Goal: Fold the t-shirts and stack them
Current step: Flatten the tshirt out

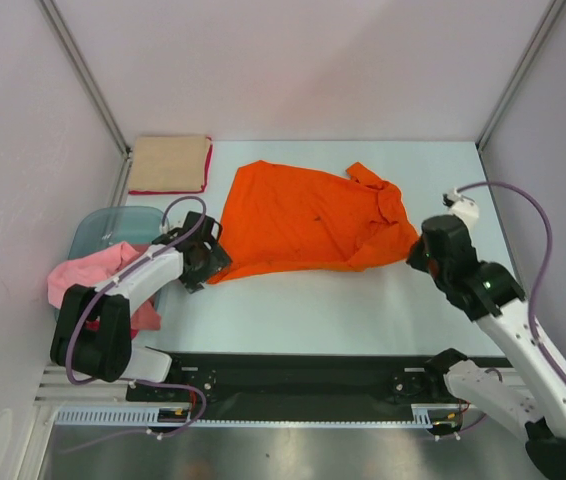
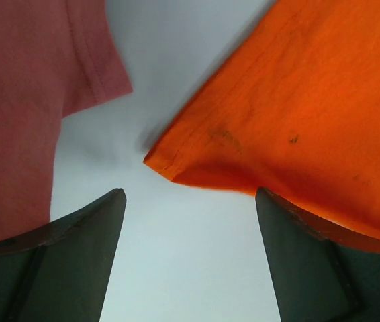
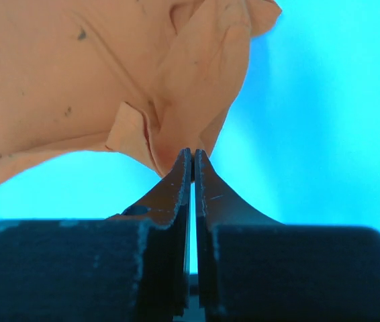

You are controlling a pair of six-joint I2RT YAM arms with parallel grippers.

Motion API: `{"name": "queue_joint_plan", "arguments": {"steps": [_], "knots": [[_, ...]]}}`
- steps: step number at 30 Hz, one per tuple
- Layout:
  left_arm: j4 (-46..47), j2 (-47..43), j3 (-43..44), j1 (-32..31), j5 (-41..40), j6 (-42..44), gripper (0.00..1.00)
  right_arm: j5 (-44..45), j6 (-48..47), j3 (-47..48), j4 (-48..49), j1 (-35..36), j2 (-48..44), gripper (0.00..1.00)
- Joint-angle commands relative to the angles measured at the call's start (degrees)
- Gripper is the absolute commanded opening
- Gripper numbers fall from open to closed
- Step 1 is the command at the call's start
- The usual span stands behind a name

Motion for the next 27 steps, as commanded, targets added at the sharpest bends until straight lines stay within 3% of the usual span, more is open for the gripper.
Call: {"name": "queue_joint_plan", "arguments": {"steps": [1,9,15,27], "knots": [[2.62,-0.22,0.63,1.33,-1.64,-1.99,0.84,0.04,5.91,-4.23,-3.14,-0.32,-8.11,0.0],[2.62,0.65,-2.97,1.5,-2.52,-3.04,0.84,-1.89,10.48,-11.7,-8.34,-0.24,-17.96,0.0],[3.94,-0.66,-7.11,1.5,-3.67,-4.98,0.79,-3.21,11.19,-11.71,-8.34,-0.24,-19.2,0.0],[7.45,5.31,-5.96,1.5,-3.84,-3.48,0.58,-1.9,11.28,-10.84,-9.48,-0.15,-20.87,0.0]]}}
